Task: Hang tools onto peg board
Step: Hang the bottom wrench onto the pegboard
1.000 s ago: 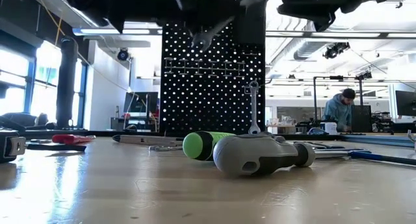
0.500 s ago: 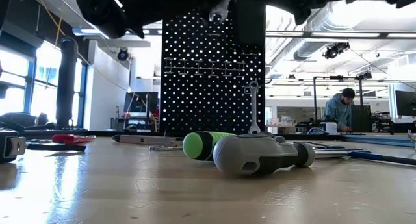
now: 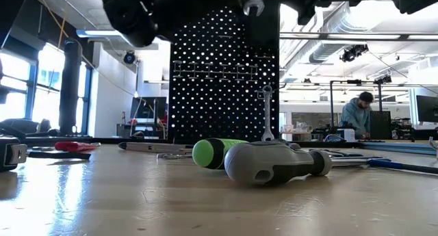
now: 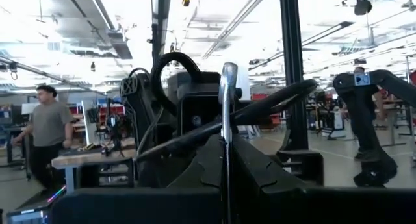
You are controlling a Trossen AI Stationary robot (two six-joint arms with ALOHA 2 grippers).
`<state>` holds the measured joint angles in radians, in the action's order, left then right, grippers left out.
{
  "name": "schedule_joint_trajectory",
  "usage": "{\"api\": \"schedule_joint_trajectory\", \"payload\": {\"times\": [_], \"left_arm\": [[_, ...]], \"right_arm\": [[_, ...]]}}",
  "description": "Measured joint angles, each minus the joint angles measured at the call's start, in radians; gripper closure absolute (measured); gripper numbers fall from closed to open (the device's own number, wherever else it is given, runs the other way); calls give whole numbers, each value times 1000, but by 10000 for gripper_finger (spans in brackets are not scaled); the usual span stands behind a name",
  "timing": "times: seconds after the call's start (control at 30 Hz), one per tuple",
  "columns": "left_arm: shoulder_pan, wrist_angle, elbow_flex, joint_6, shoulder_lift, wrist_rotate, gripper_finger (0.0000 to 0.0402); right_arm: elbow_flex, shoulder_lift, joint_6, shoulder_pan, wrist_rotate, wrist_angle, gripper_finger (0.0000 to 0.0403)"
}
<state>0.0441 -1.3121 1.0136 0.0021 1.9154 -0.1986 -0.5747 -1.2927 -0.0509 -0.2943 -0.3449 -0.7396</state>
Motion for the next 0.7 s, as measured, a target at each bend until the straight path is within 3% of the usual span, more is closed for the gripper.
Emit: {"api": "schedule_joint_trajectory", "payload": {"times": [0.27, 0.37, 0.5, 0.7], "left_arm": [[-6, -9, 76, -1, 71, -2, 399], [-6, -3, 76, -13, 82, -3, 399], [-8, 16, 60, -28, 82, -7, 399], [-12, 42, 24, -50, 84, 0, 396]], "right_arm": [[2, -4, 2, 0, -25, 1, 278], [2, -4, 8, 0, -43, 31, 310], [2, -4, 8, 1, -68, 74, 383], [0, 1, 111, 2, -71, 212, 388]]}}
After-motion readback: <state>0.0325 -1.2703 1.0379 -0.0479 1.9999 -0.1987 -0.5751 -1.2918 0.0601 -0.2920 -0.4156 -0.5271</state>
